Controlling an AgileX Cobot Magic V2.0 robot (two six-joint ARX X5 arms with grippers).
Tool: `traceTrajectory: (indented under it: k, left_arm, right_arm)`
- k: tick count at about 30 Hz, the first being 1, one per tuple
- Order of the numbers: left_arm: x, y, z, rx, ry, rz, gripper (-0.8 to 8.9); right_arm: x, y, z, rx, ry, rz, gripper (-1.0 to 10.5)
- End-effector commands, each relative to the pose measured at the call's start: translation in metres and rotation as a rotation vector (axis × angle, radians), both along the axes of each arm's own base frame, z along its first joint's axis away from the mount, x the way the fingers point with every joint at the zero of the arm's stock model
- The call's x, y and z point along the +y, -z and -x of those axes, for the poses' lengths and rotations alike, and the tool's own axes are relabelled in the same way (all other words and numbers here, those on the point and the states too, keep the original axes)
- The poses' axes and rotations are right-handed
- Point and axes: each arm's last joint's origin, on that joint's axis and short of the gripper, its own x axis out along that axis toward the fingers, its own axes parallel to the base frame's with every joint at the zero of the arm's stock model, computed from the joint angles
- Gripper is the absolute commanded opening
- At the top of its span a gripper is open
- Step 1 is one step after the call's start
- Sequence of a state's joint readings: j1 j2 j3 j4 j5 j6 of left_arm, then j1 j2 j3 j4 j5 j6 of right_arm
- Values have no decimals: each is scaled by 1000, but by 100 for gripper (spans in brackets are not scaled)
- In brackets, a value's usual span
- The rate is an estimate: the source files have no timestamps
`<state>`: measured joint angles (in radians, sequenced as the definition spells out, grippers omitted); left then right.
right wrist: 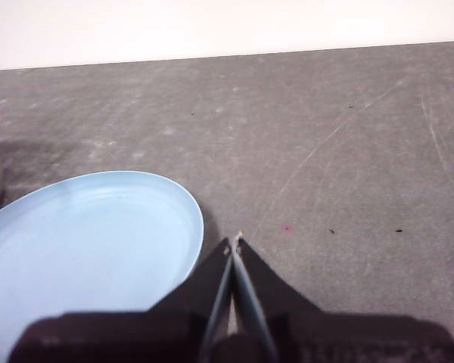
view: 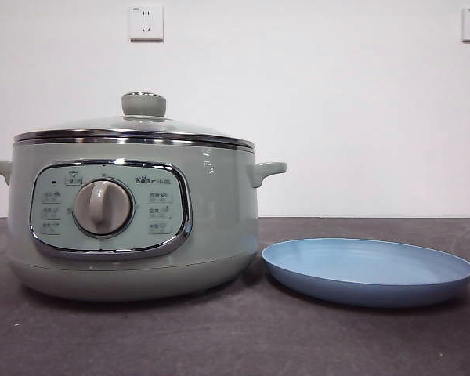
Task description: Take the pumpkin out from the steamer,put the pumpkin in the blue plate,close the lid
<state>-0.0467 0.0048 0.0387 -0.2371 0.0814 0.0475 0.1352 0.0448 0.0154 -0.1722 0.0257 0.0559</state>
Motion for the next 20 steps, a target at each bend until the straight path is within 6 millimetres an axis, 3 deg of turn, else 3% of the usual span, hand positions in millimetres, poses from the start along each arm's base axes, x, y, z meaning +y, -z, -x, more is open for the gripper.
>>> traceTrajectory:
  k: [1, 4, 8, 15, 20]
  left_arm:
    - [0, 5, 0, 18, -5, 34, -4]
    - [-2, 5, 0, 45, 19, 208, -4]
    - [-4, 4, 0, 88, 65, 399, -4]
    - [-4, 2, 1, 90, 70, 435, -8]
    - [-4, -14, 3, 46, 71, 436, -8]
  right_arm:
    - [0, 3, 0, 22, 26, -121, 1]
    - [0, 3, 0, 45, 73, -337, 1]
    - [0, 1, -1, 41, 94, -433, 1]
    - [0, -2, -1, 23, 83, -437, -2]
    - [1, -17, 2, -4, 45, -447, -9]
